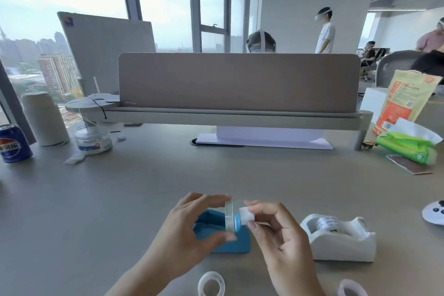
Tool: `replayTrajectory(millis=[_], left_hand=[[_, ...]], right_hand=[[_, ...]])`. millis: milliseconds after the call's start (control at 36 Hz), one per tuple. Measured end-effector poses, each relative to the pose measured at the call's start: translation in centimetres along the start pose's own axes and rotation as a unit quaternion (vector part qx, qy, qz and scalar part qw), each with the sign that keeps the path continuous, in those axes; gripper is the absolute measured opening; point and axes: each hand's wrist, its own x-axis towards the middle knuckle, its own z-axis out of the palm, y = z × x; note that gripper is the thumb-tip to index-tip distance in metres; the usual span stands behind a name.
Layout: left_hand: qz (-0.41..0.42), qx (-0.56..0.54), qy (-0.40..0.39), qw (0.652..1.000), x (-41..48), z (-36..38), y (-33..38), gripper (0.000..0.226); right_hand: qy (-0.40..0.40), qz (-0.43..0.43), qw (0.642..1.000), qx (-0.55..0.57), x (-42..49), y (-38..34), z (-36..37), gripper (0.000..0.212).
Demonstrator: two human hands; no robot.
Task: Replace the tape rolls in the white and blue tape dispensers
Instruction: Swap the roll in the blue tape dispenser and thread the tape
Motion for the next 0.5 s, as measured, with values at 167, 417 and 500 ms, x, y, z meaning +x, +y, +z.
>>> replayTrajectory(millis=[167,417,500], left_hand=[[0.031,-0.013,0.003,0.999,-0.1,0.3,0.3,0.059],[0.051,-0.056,0.027,0.997,-0.2,-0.1,0.6,0.062],[0.055,-0.047,0.018,0.997,-0.1,-0.2,0.5,0.057]], right_hand=[[0.008,-0.024,0.999,-0.036,0.1,-0.9,0.0,0.016],[-0.009,-0.024,1.000,-0.012,0.0,-1.5,0.2,0.014],[-0.009,-0.022,1.000,-0.006,0.1,-1.6,0.2,0.017]])
